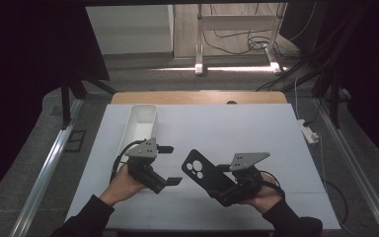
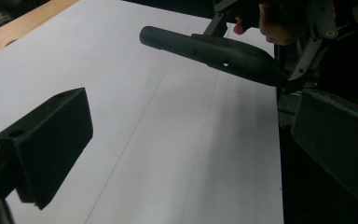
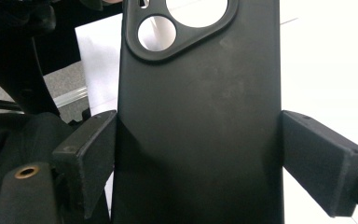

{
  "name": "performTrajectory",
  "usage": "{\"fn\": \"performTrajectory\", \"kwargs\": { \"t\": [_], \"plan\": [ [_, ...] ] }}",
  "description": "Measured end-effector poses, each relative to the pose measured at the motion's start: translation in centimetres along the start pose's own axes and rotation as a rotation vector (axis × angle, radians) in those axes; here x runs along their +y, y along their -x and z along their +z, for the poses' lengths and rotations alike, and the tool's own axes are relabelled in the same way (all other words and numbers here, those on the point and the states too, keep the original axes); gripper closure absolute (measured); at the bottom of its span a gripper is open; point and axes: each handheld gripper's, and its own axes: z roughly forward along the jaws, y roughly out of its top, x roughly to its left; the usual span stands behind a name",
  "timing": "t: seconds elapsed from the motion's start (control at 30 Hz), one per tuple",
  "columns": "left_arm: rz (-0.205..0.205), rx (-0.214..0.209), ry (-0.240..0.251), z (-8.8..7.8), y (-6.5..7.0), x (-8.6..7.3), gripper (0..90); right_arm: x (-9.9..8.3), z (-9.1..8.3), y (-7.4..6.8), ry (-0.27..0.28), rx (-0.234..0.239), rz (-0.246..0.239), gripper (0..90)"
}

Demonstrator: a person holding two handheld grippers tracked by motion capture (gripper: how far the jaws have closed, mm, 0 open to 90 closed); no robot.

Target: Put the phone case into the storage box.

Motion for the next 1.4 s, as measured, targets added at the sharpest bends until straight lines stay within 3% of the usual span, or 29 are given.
{"fn": "performTrajectory", "kwargs": {
  "t": [0.3, 0.57, 1.1, 1.4],
  "plan": [
    [0.017, -0.058, 0.034, 0.3, 0.0, 0.6, 0.0, 0.3, 0.1, -0.3, 0.018, 0.035, -0.023, 14.4],
    [0.049, -0.099, 0.035, 0.6, 0.5, 0.6, 0.0, 0.5, 0.4, -0.7, 0.033, 0.080, -0.052, 14.4],
    [0.055, -0.228, 0.063, 1.1, 0.9, 0.2, 0.3, 0.7, 0.9, -1.4, 0.045, 0.153, -0.094, 14.4],
    [0.075, -0.313, 0.084, 1.0, 1.0, 0.2, 7.0, 0.7, 1.0, -1.8, 0.058, 0.201, -0.125, 14.3]
  ]
}}
